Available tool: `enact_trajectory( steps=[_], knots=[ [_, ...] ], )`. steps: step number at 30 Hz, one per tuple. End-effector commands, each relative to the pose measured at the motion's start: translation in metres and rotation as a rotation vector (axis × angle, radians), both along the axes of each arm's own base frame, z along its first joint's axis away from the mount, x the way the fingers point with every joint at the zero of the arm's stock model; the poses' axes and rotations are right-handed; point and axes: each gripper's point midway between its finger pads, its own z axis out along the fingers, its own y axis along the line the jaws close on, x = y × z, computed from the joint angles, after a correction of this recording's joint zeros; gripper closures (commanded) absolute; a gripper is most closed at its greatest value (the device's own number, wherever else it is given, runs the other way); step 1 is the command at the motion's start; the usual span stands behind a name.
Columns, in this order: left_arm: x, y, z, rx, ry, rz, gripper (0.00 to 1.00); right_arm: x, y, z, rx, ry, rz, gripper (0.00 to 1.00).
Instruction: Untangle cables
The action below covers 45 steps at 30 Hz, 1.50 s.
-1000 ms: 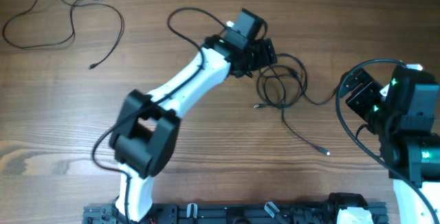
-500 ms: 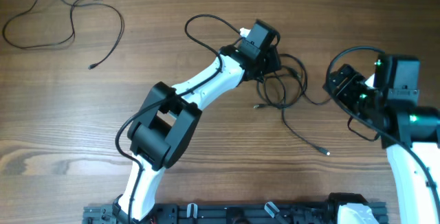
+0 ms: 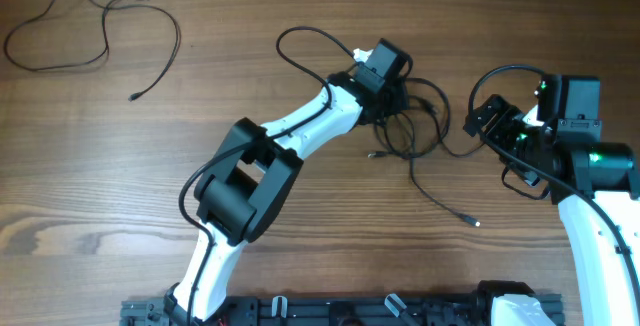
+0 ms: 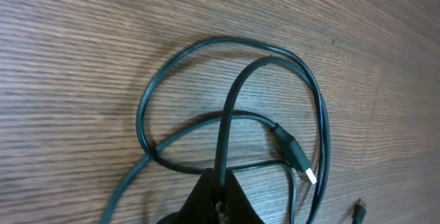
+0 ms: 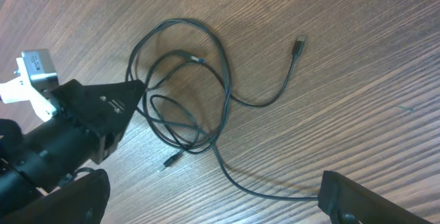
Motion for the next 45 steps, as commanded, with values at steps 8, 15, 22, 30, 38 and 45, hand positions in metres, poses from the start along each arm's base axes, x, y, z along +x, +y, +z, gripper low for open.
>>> enact_trajectory(
  steps=[8,15,22,30,38,45],
  knots=[
    [-0.016,0.037,0.170,-0.062,-0.343,-0.424,0.96,0.019,0.025,0.004,0.130,-0.050,0.092,0.00],
    [-0.077,0.074,0.185,0.149,-0.443,-0.850,0.96,0.047,0.071,0.005,0.306,-0.136,0.377,0.00],
    [-0.098,0.090,0.176,0.199,-0.374,-0.919,0.96,0.067,0.092,0.004,0.410,-0.187,0.458,0.00],
    [-0.109,0.098,0.199,0.203,-0.425,-0.934,0.96,0.069,0.138,-0.040,0.419,-0.108,0.653,0.12],
    [-0.119,0.127,0.222,0.312,-0.467,-0.905,0.96,0.066,0.155,-0.057,0.445,-0.078,0.719,0.93],
    [-0.099,0.182,0.267,0.455,-0.575,-0.671,0.96,0.065,0.120,-0.076,0.344,0.004,0.617,0.96]
  ],
)
